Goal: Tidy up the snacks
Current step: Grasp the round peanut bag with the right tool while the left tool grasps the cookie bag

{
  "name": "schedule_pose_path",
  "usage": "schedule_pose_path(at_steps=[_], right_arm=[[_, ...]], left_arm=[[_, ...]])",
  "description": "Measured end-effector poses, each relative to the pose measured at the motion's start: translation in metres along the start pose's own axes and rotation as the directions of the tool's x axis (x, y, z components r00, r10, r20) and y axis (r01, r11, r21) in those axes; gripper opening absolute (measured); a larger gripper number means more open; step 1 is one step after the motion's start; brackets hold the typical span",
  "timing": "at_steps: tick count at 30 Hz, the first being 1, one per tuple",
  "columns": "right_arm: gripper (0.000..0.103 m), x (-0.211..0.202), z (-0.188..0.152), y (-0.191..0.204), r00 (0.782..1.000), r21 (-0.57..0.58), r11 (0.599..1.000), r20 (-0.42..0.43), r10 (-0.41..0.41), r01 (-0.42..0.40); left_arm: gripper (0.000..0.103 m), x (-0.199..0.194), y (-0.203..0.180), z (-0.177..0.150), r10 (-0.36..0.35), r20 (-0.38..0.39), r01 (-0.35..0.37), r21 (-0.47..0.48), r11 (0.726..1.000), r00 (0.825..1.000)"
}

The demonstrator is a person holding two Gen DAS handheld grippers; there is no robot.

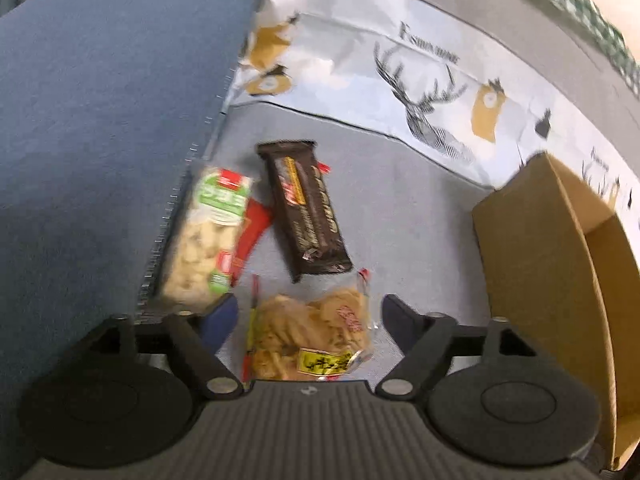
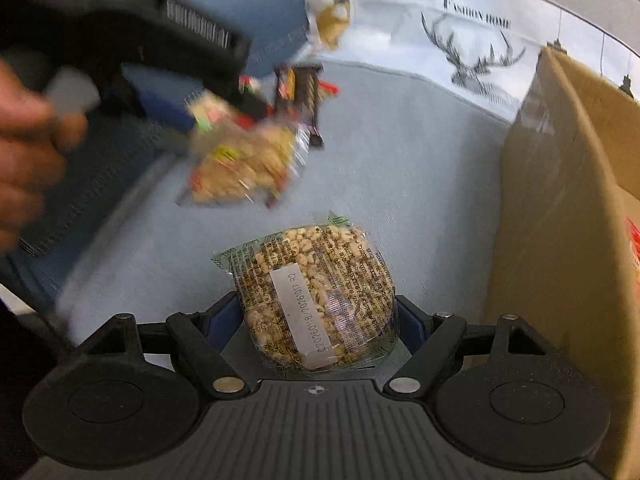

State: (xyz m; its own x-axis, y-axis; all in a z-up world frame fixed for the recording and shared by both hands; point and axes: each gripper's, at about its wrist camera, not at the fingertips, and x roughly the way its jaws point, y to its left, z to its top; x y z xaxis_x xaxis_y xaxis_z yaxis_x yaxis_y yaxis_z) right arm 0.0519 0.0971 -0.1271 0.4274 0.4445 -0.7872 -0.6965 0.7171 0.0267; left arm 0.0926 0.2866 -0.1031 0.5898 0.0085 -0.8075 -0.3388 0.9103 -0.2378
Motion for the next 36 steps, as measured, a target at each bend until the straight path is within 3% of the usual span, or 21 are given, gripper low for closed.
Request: schedule_pose_path(at_steps=[4,7,15,23,27,36], right_arm=[[0.084,0.01,-0.01,0.001,1.0,-0.042,0.999,0.018,0.007,-0.006],[0.085,0.012,-0.011,-0.005,0.999,-0.032,0.999,0.023,0.033,-0.032],[0.086,0.01,-0.012,-0.007,0.999,-0.026,0.999,0.027,0.045,-0.044],[0.081,0.006,-0.012,-0.007,0.998,-0.022,0.999,0.042,0.047,-0.046],[0.081,-0.001,-0.01,-0.009,0.996,-0.011,0.999,0.075,0.054,-0.054],[0.081,0.007,-0.013,-0.007,0.998,-0.028,0.999,0.044,0.041,-0.04]], left_arm=[[0.087,0.023,-0.005,0.001,0.047,-0.091,-0.047,0.003,0.999,0.995],[0.087,0.035,-0.003,0.002,0.035,-0.136,-0.041,-0.043,0.998,0.99],[0.086,0.046,-0.015,0.001,0.06,-0.164,-0.065,-0.026,0.998,0.985],[0.075,0.036,-0.012,-0.001,0.053,-0.129,-0.057,-0.032,0.998,0.99],[0.075,0.034,-0.01,-0.001,0.019,-0.13,-0.025,-0.048,0.999,0.991],[0.075,0.041,-0.015,-0.004,0.025,-0.163,-0.026,-0.007,1.0,0.986]])
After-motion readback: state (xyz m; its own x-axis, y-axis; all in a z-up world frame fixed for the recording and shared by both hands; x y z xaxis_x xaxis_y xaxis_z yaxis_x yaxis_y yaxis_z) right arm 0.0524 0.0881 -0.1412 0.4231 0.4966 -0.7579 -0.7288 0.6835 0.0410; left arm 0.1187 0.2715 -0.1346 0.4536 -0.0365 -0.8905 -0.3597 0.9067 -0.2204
